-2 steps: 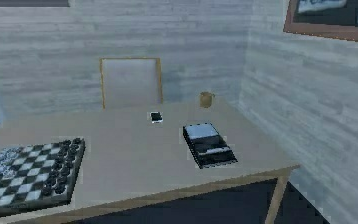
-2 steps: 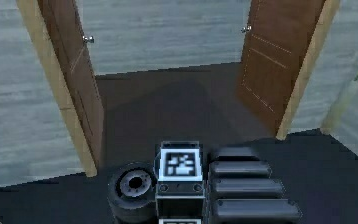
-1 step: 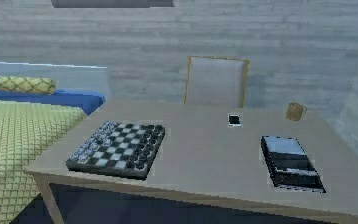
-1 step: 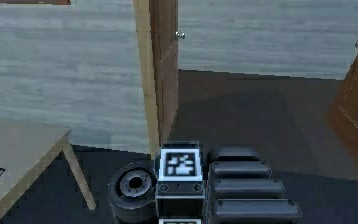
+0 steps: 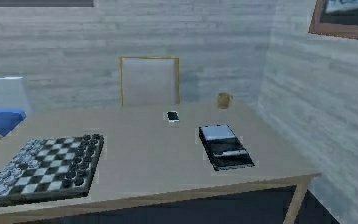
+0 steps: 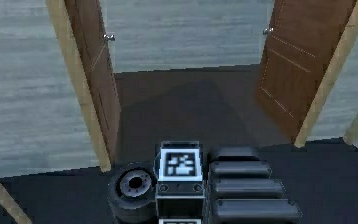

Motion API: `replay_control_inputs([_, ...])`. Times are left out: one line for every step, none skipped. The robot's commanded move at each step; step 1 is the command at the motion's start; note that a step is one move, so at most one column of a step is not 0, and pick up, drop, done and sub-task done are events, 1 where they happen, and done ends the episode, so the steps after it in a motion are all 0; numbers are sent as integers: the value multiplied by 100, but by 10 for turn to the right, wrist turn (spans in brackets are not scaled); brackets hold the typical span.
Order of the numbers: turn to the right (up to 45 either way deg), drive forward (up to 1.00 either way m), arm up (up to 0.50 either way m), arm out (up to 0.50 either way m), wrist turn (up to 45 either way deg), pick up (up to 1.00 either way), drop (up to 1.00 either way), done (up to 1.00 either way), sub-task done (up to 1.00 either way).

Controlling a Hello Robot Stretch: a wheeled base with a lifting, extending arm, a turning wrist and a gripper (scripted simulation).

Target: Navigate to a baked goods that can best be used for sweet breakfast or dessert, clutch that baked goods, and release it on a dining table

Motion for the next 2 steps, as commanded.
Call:
replay_control_inputs([0, 30, 0, 0, 0, 0, 0, 0, 0])
replay_control_inputs([-150, 0, 0, 0, 0, 0, 0, 0, 0])
